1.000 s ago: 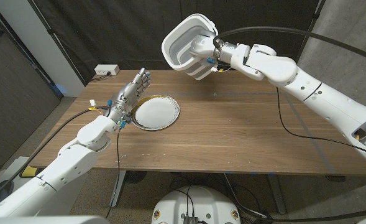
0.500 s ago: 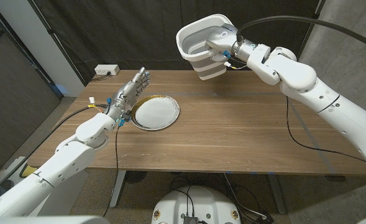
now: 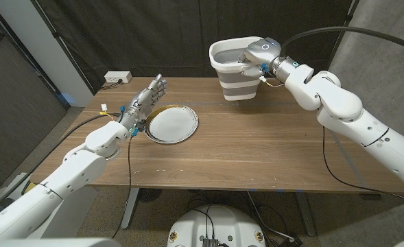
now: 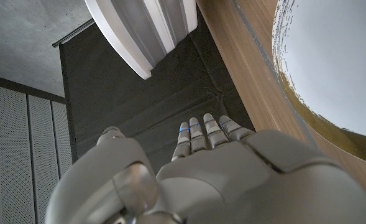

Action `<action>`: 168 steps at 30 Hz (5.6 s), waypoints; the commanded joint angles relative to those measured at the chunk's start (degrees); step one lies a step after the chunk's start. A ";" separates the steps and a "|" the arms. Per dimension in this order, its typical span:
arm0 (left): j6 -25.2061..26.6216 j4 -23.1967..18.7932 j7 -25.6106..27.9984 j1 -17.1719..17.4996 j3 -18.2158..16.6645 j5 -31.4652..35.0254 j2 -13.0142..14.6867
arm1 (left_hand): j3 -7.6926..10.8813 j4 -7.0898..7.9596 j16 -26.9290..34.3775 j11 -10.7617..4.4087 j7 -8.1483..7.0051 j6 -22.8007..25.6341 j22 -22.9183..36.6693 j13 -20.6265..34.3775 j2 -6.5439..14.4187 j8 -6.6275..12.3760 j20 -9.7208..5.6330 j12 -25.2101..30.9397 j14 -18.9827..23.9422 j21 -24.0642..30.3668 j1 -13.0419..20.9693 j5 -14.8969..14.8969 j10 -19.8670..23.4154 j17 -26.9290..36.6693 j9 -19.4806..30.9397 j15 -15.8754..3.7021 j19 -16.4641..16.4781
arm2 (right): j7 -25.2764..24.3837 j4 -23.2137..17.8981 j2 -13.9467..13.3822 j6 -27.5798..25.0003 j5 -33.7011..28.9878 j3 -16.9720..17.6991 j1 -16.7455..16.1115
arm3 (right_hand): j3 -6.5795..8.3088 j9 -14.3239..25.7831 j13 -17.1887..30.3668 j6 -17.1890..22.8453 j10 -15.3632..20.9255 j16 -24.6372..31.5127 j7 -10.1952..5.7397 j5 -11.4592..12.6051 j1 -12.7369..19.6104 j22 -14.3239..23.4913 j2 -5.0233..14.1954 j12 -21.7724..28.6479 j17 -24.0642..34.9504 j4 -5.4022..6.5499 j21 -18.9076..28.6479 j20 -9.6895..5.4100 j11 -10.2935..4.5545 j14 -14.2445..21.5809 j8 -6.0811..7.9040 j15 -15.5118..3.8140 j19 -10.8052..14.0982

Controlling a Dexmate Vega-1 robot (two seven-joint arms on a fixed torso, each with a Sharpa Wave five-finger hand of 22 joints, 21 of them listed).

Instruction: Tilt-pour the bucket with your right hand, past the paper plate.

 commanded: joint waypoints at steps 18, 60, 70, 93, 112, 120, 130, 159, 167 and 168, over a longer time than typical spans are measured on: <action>4.23 4.57 -3.97 -8.66 5.38 -0.49 -1.92 | -0.52 0.07 -0.11 0.07 -0.20 0.21 0.33 0.13 -0.05 -0.09 -0.43 -0.09 0.14 -0.01 0.40 -0.21 0.25 0.08 0.09 -0.27 -0.61 | -10.99 -2.39 -4.95 -13.16 -5.72 1.43 -16.88 | -0.24 0.26 0.34 3.56 0.49 -0.29 -3.23 -0.04 4.48 -0.35 4.93 -0.19 0.11 0.17 1.08 -6.76 -0.21 0.44 -0.29 -0.54 -0.84; 4.00 7.07 -5.32 -10.98 8.11 -0.20 -4.40 | -0.70 0.14 0.00 -0.13 -0.32 0.93 0.33 0.14 0.30 0.14 -0.55 0.09 0.45 0.05 0.67 -0.36 0.83 0.07 0.10 -0.37 -0.82 | -19.91 -1.19 -4.49 -11.83 -1.62 -0.07 -21.27 | -0.51 0.36 0.36 3.01 0.19 -0.87 -3.64 -0.09 4.19 -1.07 5.06 -0.90 0.12 0.29 1.87 -6.72 -0.05 -0.26 -1.03 -0.46 -1.91; 4.15 6.80 -5.03 -10.81 8.07 -0.23 -4.35 | -0.72 0.15 0.00 -0.10 -0.31 0.92 0.33 0.14 0.40 0.10 -0.56 0.03 0.52 0.05 0.76 -0.39 0.74 0.06 0.11 -0.29 -0.89 | -19.94 -1.52 -5.26 -11.90 -1.28 0.30 -22.19 | -0.59 0.43 0.71 1.71 -0.82 -1.31 -3.52 -0.12 3.51 -1.43 4.91 -1.35 0.15 0.55 1.66 -6.63 0.08 -1.11 -1.66 -0.37 -2.75; 4.39 6.86 -5.48 -10.89 7.88 -0.59 -3.97 | -0.82 0.17 -0.04 -0.05 -0.21 0.94 0.33 0.14 0.48 0.06 -0.55 0.00 0.46 0.07 0.90 -0.45 0.77 0.06 0.11 -0.13 -0.96 | -17.18 -2.71 -6.60 -11.40 0.77 1.31 -21.94 | -5.11 1.18 -0.28 -7.67 -10.35 -6.42 -5.55 1.79 -11.77 -2.87 -2.67 -6.97 -2.51 5.04 -6.32 -5.88 -0.24 -16.37 -5.19 0.20 -11.84; 5.62 7.36 -6.07 -11.59 8.29 -1.00 -3.90 | -0.92 0.21 -0.05 -0.18 -0.31 1.15 0.33 0.14 0.57 0.10 -0.56 -0.01 0.47 0.12 0.98 -0.52 0.82 0.07 0.12 -0.02 -0.97 | -11.67 -4.60 -9.03 -9.56 1.60 2.47 -20.94 | -8.50 0.56 -2.63 -30.95 -29.45 -6.42 -3.84 6.69 -21.19 -2.66 -7.17 -8.36 -4.83 6.78 -17.83 3.00 4.84 -35.93 -7.19 6.77 -21.12; 6.04 7.73 -6.50 -12.15 8.58 -1.02 -3.98 | -0.94 0.22 -0.06 -0.10 -0.29 1.47 0.33 0.14 0.63 0.20 -0.55 -0.03 0.45 0.13 1.03 -0.54 0.81 0.07 0.12 0.01 -0.98 | -10.14 -5.10 -9.68 -9.02 2.97 3.44 -21.28 | -11.59 0.29 -3.28 -36.18 -34.39 -6.69 -2.61 8.82 -25.81 -2.67 -9.14 -8.85 -5.08 8.43 -20.04 4.37 6.50 -39.36 -7.31 9.02 -22.28; 6.15 9.10 -7.60 -13.51 9.44 -0.85 -4.80 | -0.95 0.23 -0.05 0.03 -0.23 1.56 0.33 0.14 0.72 0.20 -0.57 -0.03 0.50 0.15 1.11 -0.58 0.84 0.08 0.12 0.10 -0.96 | -14.33 -5.62 -9.45 -6.99 9.30 7.33 -24.10 | -13.99 0.14 -3.62 -39.23 -36.69 -6.69 -1.21 10.01 -28.72 -2.75 -10.04 -8.68 -5.25 9.41 -21.52 3.58 8.22 -41.16 -7.14 9.74 -22.54; 2.19 6.74 -4.58 -7.53 6.12 -2.05 -4.12 | -1.01 0.23 -0.07 0.06 -0.30 1.50 0.33 0.14 0.85 0.09 -0.56 -0.03 0.49 0.19 1.35 -0.68 0.91 0.07 0.12 0.03 -0.96 | -35.48 7.29 8.89 8.08 40.61 12.86 -23.81 | -15.48 -0.15 -3.98 -34.36 -35.78 -6.07 0.97 11.79 -29.41 -2.86 -9.05 -7.32 -5.54 9.67 -23.99 1.81 9.45 -40.99 -4.94 11.12 -23.15; 1.69 7.23 -4.59 -6.61 5.91 -2.70 -4.34 | -1.05 0.23 -0.08 -0.07 -0.30 1.55 0.33 0.14 0.85 0.09 -0.57 -0.05 0.49 0.21 1.40 -0.70 0.90 0.07 0.12 0.04 -0.94 | -33.78 8.95 10.35 10.31 49.19 14.49 -24.07 | -15.74 -0.21 -4.05 -34.02 -35.65 -6.04 2.67 12.01 -30.15 -2.85 -8.21 -7.14 -5.50 10.20 -24.50 2.06 10.46 -41.13 -4.97 11.63 -22.92; 1.73 7.20 -4.63 -6.49 5.87 -2.81 -4.28 | -1.06 0.23 -0.07 -0.06 -0.34 1.57 0.33 0.14 0.85 0.09 -0.54 -0.06 0.50 0.20 1.41 -0.71 0.89 0.07 0.12 0.04 -0.97 | -33.34 9.17 10.53 10.55 50.47 14.65 -24.10 | -15.76 -0.21 -4.06 -33.96 -35.62 -6.03 2.72 12.01 -30.24 -2.85 -8.12 -7.12 -5.49 10.27 -24.55 2.04 10.59 -41.14 -4.96 11.65 -22.93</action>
